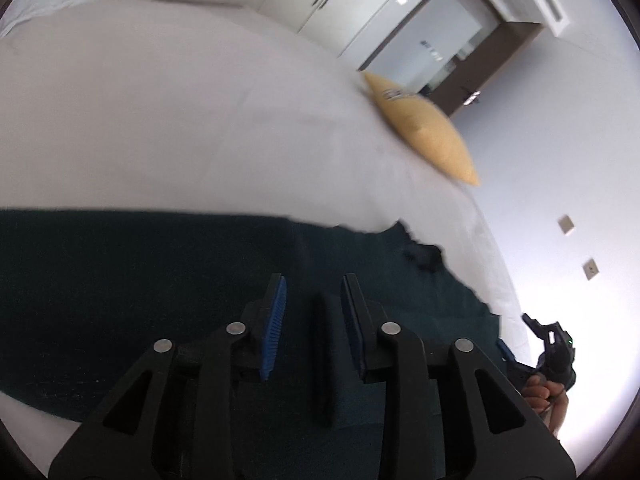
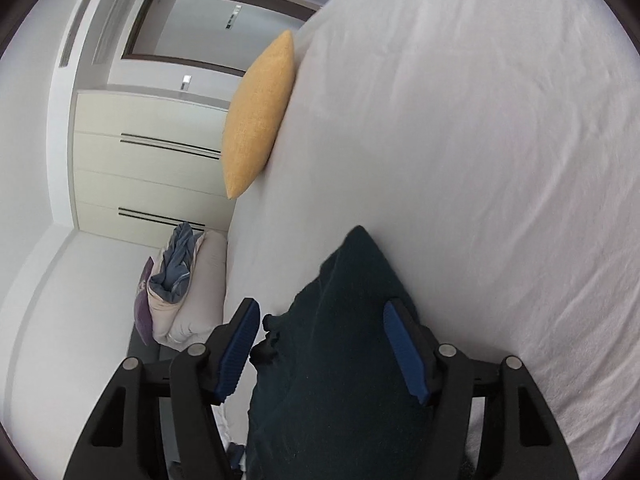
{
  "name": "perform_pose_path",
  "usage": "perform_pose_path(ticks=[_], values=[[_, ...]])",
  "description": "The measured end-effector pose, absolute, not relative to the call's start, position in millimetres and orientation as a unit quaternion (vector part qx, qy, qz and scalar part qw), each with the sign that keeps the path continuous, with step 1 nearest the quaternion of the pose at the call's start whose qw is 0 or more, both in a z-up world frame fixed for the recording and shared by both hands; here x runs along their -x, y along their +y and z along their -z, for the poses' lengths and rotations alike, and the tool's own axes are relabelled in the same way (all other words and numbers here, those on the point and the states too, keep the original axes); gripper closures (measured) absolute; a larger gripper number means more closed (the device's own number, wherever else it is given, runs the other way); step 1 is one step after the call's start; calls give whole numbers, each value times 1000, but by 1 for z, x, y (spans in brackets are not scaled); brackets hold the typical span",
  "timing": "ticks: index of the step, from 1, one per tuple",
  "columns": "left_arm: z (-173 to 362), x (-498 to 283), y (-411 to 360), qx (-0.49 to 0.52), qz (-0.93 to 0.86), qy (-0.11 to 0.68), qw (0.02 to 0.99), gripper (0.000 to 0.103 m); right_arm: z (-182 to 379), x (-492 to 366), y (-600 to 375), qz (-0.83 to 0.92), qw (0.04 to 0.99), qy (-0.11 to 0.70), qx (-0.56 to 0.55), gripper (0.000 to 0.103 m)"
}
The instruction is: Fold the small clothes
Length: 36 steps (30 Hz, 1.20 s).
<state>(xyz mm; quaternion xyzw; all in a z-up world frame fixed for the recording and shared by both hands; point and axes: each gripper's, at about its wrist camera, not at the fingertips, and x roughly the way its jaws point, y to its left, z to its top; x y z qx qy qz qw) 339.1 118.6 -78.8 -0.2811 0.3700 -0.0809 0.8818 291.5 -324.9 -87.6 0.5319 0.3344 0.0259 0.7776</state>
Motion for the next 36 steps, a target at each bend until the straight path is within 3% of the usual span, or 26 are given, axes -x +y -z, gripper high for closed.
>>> perform_pose_path(ticks=[4,9,13,17,19,23,24,25,27,36], values=[[69,-344,69,235,148,375,884,74,87,-312,-303,-65,768,356,-528,27],[109,-353,38,225,156,421,865,74,100,-332,-305,-52,773,372,-511,27],[122,-352,37,242,162,417,861,74,108,-323,-341,-7,769,326,-550,38],[113,-340,47,252,156,403,866,74,113,-312,-345,6,774,324,-545,57],[100,-333,57,257,155,387,872,74,104,-291,-351,34,783,325,-530,55],[76,-296,98,283,135,352,882,73,78,-253,-336,22,800,284,-528,34],[74,-283,114,297,124,344,882,63,71,-243,-329,11,808,285,-516,31],[71,-269,130,312,109,337,882,33,62,-233,-315,-5,819,292,-494,29],[71,-231,169,351,56,303,884,13,51,-216,-291,-34,830,306,-465,27],[126,-112,305,551,-70,246,795,13,34,-173,-178,-126,832,367,-397,24]])
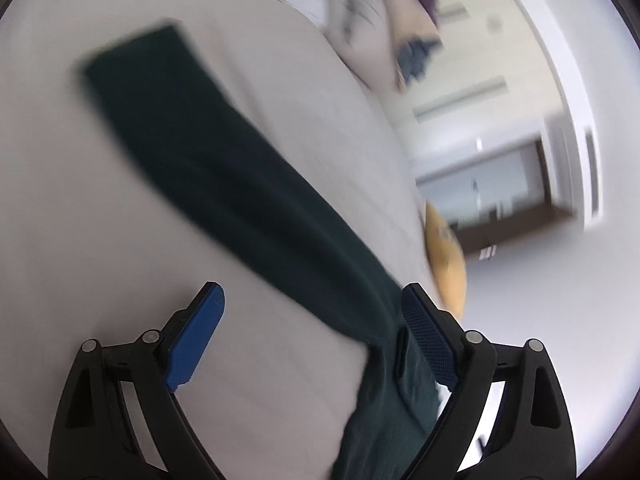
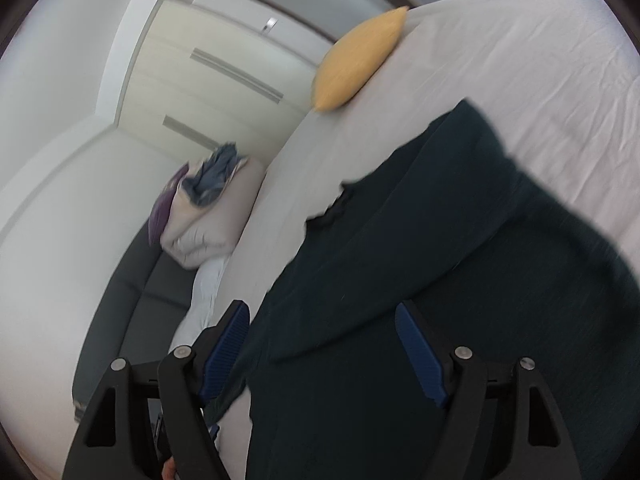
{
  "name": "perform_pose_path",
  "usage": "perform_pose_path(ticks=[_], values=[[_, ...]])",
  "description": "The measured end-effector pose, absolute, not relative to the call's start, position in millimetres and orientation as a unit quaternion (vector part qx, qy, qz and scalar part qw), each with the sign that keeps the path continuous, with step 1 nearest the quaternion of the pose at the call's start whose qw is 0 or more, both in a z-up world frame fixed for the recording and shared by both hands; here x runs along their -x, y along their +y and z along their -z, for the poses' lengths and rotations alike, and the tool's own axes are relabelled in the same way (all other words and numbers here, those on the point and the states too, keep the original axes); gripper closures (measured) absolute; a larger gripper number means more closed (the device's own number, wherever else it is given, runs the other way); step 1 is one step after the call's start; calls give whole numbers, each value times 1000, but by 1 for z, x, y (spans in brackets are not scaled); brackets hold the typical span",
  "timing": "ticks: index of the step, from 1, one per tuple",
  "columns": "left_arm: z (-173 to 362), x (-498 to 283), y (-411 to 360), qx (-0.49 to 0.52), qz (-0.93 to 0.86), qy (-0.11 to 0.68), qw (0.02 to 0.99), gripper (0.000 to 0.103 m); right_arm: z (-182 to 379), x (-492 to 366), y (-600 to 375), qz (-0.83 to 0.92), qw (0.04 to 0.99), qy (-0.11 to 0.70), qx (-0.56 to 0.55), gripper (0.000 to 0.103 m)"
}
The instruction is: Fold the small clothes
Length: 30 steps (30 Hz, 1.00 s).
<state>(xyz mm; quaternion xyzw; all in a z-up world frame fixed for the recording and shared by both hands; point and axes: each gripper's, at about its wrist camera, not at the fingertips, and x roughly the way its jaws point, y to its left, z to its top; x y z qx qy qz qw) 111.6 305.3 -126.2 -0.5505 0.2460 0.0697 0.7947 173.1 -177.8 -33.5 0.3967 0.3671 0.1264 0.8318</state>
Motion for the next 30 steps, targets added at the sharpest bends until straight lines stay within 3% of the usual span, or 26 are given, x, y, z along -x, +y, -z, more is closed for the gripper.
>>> perform_pose_path(ticks=[10,16,17,18,19,22,26,30], values=[[160,-55,394,706,-156,135,677,14,29,-164,-116,-152,824,389,-384,24],[167,-65,432,731,-185,105,649,17,32,-161,-110,-153,818,395,-389,24],[167,-67,436,727,-186,107,652,21,32,-160,-109,-154,818,394,-389,24],[168,-70,440,721,-184,113,658,38,31,-160,-109,-154,819,394,-388,24],[173,-79,442,720,-179,124,659,64,31,-159,-109,-153,819,395,-386,24],[198,-78,447,746,-163,128,632,92,32,-161,-110,-150,820,395,-385,24],[197,-84,449,722,-163,134,659,94,35,-164,-111,-149,821,398,-381,25],[157,-109,433,658,-150,154,721,95,35,-169,-114,-151,822,398,-379,25]])
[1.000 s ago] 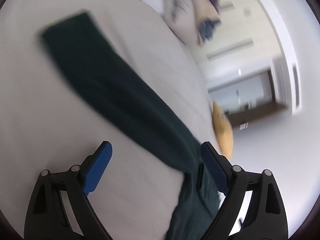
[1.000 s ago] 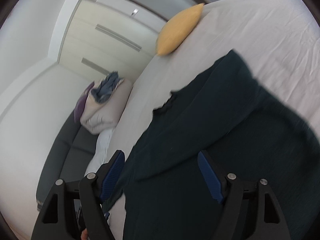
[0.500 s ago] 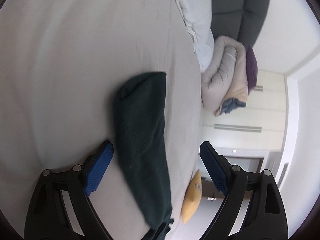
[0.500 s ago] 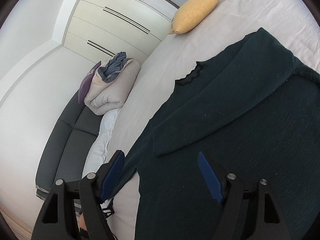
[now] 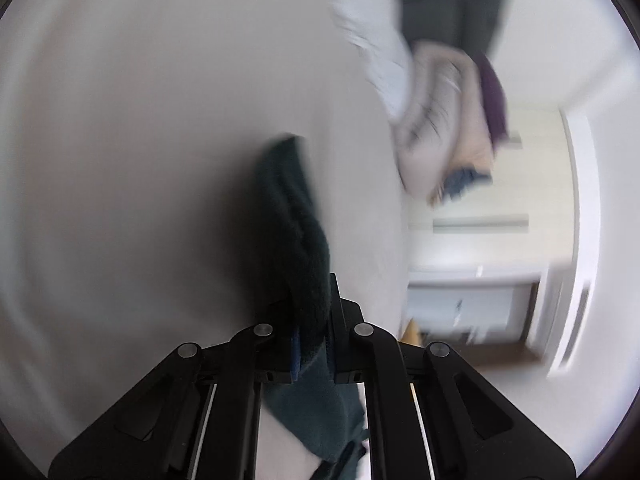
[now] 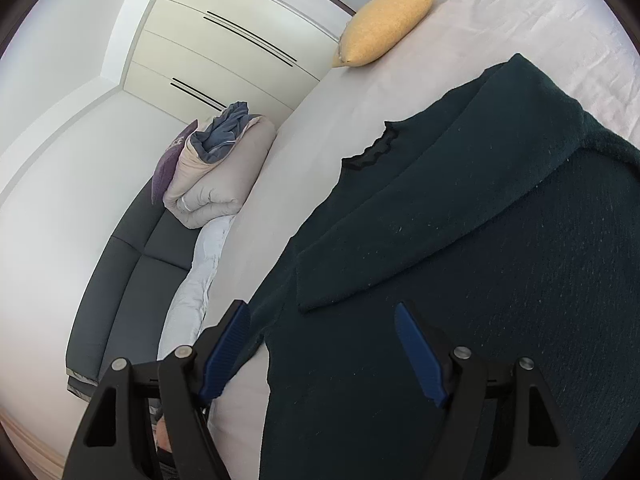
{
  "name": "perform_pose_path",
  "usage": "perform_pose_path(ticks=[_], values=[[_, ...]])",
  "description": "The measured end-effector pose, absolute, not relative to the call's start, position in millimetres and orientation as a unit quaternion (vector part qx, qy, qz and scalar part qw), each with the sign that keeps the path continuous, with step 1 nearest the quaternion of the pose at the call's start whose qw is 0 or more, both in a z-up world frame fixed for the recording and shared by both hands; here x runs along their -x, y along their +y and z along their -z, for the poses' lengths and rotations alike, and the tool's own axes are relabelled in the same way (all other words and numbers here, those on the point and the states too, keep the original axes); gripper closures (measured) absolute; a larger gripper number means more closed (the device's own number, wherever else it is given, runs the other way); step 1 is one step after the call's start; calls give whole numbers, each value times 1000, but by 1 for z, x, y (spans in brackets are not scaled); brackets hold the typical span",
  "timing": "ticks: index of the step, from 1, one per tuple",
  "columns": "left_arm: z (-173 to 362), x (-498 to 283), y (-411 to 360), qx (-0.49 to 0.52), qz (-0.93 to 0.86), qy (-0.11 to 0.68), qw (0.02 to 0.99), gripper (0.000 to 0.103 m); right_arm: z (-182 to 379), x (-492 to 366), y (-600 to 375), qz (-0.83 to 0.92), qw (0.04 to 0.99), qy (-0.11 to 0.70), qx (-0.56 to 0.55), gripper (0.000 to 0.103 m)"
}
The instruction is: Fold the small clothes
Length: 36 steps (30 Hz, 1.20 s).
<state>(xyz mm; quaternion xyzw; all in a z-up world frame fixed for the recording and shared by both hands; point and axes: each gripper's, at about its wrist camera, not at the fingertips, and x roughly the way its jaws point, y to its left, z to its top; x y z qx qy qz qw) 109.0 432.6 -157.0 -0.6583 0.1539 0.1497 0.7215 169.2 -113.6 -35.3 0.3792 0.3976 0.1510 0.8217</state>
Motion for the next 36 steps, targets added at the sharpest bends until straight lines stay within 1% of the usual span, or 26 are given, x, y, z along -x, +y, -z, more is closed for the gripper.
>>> perform_pose_path(ticks=[4,8,11,13,14,16,18,21,24,29,30,31,32,33,35,36], values=[[93,-162,374,544,-86,195,812,95,36,-177,-117,-152,824,398,-374,25],[41,-216,258,373,3,252,893,95,37,-189,-121,-154,821,402,-376,25],[36,-237,151,219,59,297,927,95,41,-204,-119,-159,813,415,-375,25],[53,-238,90,127,68,320,936,95,47,-219,-113,-174,799,432,-380,25],[65,-237,70,102,70,332,935,95,51,-227,-109,-181,791,442,-383,25],[90,-237,46,88,68,357,928,95,59,-241,-101,-192,775,459,-389,25],[102,-234,37,81,61,362,927,95,66,-256,-89,-211,759,473,-394,25],[103,-227,25,45,54,350,934,95,75,-276,-72,-230,741,486,-402,25],[102,-236,26,13,48,341,939,95,87,-294,-57,-233,717,506,-419,25],[110,-248,24,-30,40,347,936,95,95,-313,-32,-251,698,524,-418,25],[112,-249,22,-34,40,349,936,95,96,-316,-28,-255,697,528,-413,26],[112,-250,21,-36,40,351,935,95,97,-318,-23,-261,695,535,-403,33],[116,-257,23,-36,40,352,934,95,99,-321,-16,-264,695,547,-386,46],[114,-255,25,-34,41,354,934,95,101,-324,-12,-265,694,556,-373,53],[113,-258,28,-32,42,355,934,95,105,-329,-6,-257,698,570,-349,78],[113,-258,29,-31,42,356,933,95,106,-330,-5,-251,704,573,-336,85]])
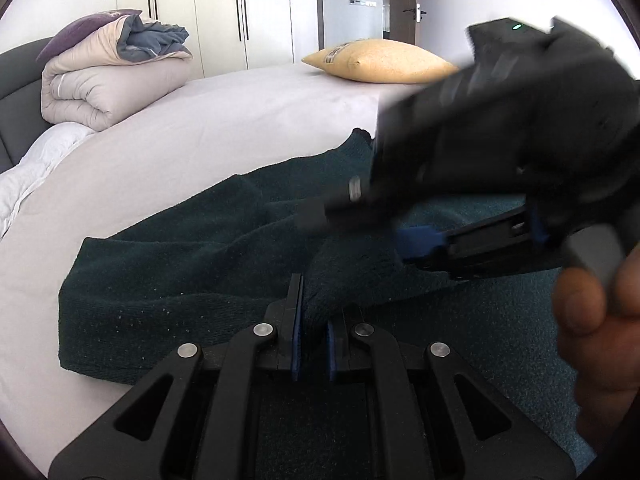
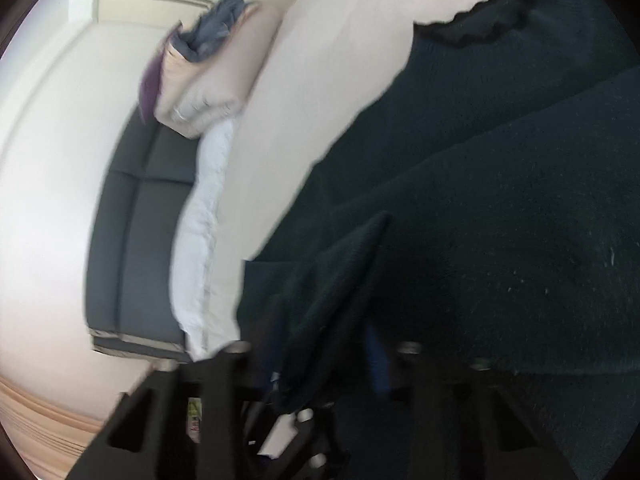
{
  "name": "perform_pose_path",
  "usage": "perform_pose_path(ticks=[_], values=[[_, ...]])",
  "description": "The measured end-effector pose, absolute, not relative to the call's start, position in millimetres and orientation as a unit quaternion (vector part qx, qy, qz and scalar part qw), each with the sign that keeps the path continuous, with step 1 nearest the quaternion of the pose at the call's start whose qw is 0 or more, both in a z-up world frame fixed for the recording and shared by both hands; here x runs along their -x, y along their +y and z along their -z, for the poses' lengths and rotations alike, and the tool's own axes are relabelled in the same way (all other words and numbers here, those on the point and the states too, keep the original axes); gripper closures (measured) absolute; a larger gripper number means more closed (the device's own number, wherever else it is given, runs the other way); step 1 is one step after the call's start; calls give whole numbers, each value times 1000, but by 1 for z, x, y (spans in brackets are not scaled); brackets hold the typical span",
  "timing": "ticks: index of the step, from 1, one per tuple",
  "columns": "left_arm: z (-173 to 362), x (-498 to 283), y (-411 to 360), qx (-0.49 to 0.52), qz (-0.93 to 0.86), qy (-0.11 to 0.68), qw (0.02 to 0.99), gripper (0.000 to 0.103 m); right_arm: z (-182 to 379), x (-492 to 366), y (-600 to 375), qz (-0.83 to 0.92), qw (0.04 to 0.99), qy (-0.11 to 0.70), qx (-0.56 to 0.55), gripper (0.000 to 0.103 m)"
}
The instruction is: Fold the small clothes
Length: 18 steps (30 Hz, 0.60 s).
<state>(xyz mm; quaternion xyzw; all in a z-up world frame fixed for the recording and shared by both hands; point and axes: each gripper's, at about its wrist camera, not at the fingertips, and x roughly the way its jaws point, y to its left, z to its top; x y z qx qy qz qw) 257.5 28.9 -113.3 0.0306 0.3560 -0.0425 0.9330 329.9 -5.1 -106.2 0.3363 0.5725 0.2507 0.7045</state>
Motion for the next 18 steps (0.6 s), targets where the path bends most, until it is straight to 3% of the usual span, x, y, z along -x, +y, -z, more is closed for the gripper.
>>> perform_pose_path(ticks=[2,12,18], values=[[110,-253,28,-29,48,361,931,93,105,-329,-6,-245,717,569,-320,93],[65,-223,73,59,113,314,941,90,79,-328,-69,-215,769,527,-292,94],[78,-264,146,172,69,350,918,90,95,-327,-123,-158,775,536,-294,94]])
